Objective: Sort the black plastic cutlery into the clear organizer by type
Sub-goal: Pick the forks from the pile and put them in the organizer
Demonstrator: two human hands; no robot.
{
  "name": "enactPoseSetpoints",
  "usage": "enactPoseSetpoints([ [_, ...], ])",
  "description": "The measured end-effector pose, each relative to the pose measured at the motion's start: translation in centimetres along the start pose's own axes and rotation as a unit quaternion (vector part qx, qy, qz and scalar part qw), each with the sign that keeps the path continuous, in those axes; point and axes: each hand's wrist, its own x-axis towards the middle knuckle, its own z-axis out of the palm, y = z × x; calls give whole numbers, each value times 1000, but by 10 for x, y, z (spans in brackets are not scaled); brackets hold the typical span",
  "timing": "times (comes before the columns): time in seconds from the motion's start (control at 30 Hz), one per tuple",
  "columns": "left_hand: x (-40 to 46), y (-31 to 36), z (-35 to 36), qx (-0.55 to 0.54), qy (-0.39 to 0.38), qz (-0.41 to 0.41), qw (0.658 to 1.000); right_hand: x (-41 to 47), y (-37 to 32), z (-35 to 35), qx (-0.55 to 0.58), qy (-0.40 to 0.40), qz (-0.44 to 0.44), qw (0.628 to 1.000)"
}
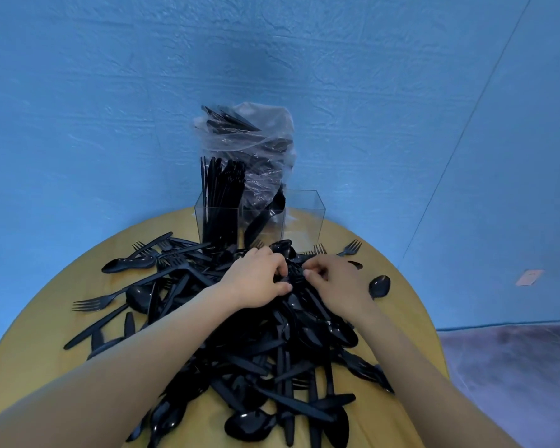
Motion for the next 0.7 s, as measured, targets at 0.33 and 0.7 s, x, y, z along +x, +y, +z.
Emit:
enactPoseSetpoints([
  [0.33, 8, -8, -1, -120, -16, -40, 992, 16, -18, 1, 110, -66, 92, 987],
  [0.7, 0, -4, -28, -172, 154, -3, 973, 17, -40, -17, 307, 108, 93, 941],
])
